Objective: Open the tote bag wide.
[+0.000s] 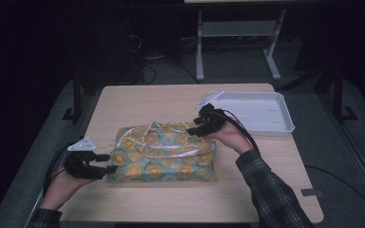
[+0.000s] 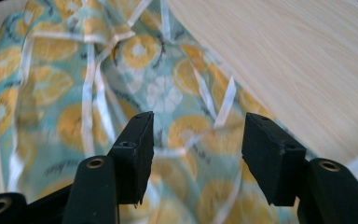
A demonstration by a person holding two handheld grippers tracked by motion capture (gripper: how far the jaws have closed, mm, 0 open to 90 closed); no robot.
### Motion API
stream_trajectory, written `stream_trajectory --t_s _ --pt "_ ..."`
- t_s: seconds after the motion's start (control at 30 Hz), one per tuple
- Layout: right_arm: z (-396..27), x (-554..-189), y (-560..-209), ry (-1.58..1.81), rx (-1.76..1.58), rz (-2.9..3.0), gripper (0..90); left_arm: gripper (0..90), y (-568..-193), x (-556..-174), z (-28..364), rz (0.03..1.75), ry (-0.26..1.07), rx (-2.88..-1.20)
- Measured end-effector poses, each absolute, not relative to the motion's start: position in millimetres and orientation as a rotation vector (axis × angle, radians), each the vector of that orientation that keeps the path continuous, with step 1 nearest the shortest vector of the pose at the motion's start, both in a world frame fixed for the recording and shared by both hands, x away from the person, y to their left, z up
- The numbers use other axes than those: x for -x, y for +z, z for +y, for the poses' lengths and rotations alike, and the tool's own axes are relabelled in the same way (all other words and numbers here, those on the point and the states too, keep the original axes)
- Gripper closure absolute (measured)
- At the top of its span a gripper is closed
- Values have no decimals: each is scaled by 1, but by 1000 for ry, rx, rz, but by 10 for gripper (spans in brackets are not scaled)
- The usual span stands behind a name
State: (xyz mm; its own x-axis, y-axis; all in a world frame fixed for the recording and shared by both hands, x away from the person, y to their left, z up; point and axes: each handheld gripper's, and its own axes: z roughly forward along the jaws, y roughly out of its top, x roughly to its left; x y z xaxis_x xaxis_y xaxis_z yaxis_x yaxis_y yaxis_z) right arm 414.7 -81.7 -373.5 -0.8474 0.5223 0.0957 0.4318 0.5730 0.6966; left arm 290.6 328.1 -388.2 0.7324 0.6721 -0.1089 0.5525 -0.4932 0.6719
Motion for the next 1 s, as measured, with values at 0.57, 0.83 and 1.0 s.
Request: stream_trajectory --t_s 0.57,0.83,1.0 --pt "-124 -378 -384 1171 -851 2687 429 384 -369 -317 305 846 247 -2210" --pt "-127 -382 -395 1167 -868 2702 425 387 -364 -339 287 843 234 -2176" --pt "-126 -383 -396 1178 -862 2702 424 390 -365 -357 273 836 227 -2179"
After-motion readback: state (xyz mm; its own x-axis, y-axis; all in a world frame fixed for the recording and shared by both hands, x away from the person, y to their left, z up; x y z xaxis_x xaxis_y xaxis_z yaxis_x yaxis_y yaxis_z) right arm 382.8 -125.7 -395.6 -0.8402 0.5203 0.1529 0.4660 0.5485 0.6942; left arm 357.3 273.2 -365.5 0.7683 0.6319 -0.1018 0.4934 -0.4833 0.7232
